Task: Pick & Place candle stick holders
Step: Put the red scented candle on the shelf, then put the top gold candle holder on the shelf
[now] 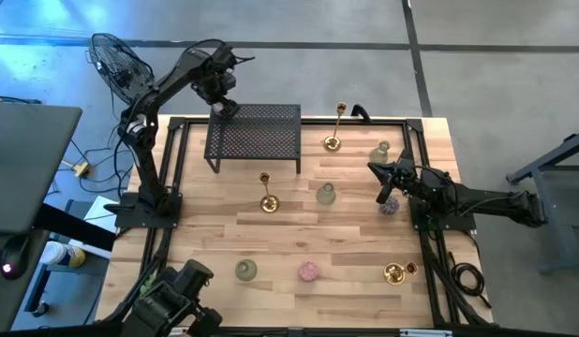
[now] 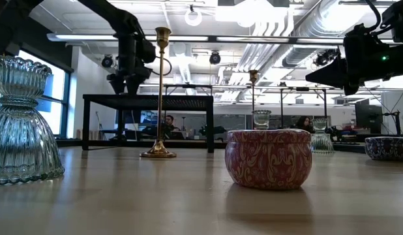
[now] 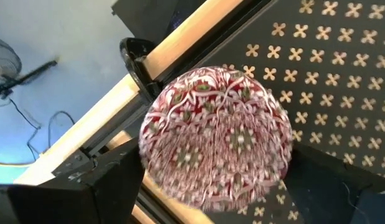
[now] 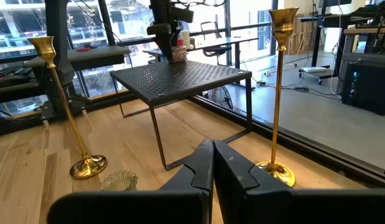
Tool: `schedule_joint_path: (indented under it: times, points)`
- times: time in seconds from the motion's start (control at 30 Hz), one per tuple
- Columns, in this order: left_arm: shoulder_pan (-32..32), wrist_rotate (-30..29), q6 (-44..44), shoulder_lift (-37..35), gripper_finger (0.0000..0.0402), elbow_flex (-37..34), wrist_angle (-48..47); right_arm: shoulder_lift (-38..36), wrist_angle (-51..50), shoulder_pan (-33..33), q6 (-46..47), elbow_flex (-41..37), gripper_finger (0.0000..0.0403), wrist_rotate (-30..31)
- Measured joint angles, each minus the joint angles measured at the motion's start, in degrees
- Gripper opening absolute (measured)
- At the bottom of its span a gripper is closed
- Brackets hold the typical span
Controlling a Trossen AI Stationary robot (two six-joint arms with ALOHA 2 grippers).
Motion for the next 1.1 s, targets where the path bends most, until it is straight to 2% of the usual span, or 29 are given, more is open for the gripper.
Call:
schedule_joint_path:
  times: [0.27, 0.37, 0.53, 0.63, 0.77, 0.93, 1.03, 1.1]
  points:
    - [0.0, 0.4, 1.4, -5.2, 0.0339, 0.0, -2.5, 0.0, 0.0, 0.0, 0.0, 0.0, 0.0, 0.0]
    - [-0.6, 4.0, 3.2, -8.1, 0.034, 0.0, -6.5, 0.0, 0.0, 0.0, 0.0, 0.0, 0.0, 0.0]
    - [-3.9, 14.0, 5.0, -15.6, 0.0339, 0.1, -6.8, 0.0, 0.0, 0.0, 0.0, 0.0, 0.0, 0.0]
    - [-8.5, 14.7, 4.9, -21.3, 0.0324, -1.5, -6.1, 0.0, 0.0, 0.0, 0.0, 0.0, 0.0, 0.0]
    - [-17.8, 10.9, 1.2, -32.4, 0.0264, -11.8, 2.1, 0.0, 0.0, 0.0, 0.0, 0.0, 0.0, 0.0]
    - [-29.4, 1.8, -5.8, -49.9, 0.0146, -33.7, 21.0, 0.0, 0.0, 0.0, 0.0, 0.0, 0.0, 0.0]
    - [-35.5, 2.9, -9.0, -60.9, 0.0072, -47.5, 34.3, 0.0, 0.0, 0.0, 0.0, 0.0, 0.0, 0.0]
    - [-38.7, 8.9, -11.4, -67.0, 0.0029, -55.7, 41.0, 0.0, 0.0, 0.0, 0.0, 0.0, 0.0, 0.0]
